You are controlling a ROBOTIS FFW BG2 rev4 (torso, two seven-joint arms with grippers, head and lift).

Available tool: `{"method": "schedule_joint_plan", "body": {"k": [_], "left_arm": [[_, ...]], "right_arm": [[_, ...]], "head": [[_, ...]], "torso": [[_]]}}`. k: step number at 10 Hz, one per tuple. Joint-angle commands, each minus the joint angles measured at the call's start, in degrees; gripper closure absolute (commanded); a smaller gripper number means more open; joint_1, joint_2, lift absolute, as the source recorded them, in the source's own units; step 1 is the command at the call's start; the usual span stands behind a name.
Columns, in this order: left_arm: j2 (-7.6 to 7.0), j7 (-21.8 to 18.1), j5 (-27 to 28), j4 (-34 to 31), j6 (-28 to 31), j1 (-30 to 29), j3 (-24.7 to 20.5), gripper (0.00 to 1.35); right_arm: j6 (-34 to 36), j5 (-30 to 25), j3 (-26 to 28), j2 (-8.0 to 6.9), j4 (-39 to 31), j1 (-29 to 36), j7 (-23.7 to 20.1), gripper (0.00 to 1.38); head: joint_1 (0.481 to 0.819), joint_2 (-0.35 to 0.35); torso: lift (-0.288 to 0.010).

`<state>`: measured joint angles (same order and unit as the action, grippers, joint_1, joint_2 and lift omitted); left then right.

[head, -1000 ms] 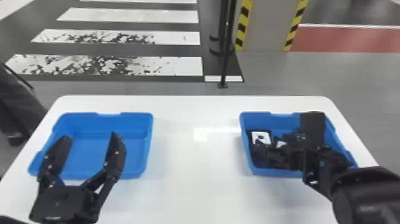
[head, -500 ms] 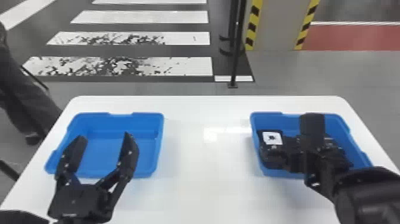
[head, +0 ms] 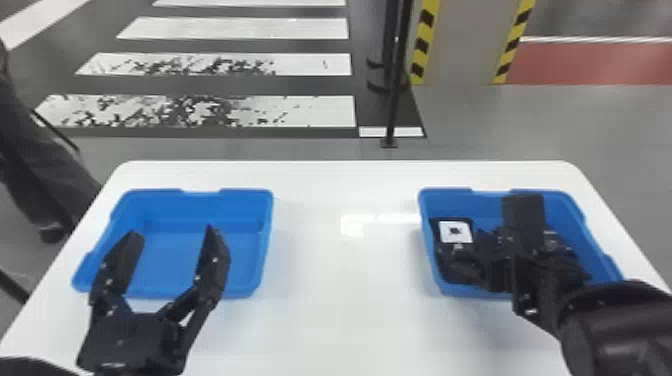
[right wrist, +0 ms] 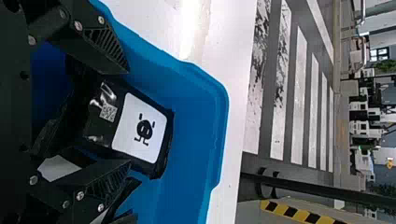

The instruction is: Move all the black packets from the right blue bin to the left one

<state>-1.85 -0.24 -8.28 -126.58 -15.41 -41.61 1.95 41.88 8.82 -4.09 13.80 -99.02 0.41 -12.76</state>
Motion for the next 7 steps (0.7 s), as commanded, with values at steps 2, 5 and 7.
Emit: {"method": "schedule_joint_plan", "body": {"k": [2, 5, 7], "left_arm": [[0.09, -0.1, -0.2, 0.5, -0.1, 0.1, 0.0, 0.20], [0.18, -0.3, -0.3, 0.6, -0.2, 0.3, -0.1, 0.20], [0.26, -0.4, -0.3, 0.8, -0.5, 0.3, 0.0, 0.20]], "right_arm": [[4.4, 1.1, 0.8, 0.00, 1.1, -0.7, 0.4, 0.57], [-0.3, 3.7, 2.0, 0.00, 0.5, 1.1, 0.5, 1.14], [-14.3, 12.4, 3.4, -0.44, 1.9, 5.6, 3.5, 1.17]], "head": [[0.695, -0.007], [0.695, -0.015], [0.695, -0.013]], "torso": [[-0.140], [-0.140], [-0.140]]}}
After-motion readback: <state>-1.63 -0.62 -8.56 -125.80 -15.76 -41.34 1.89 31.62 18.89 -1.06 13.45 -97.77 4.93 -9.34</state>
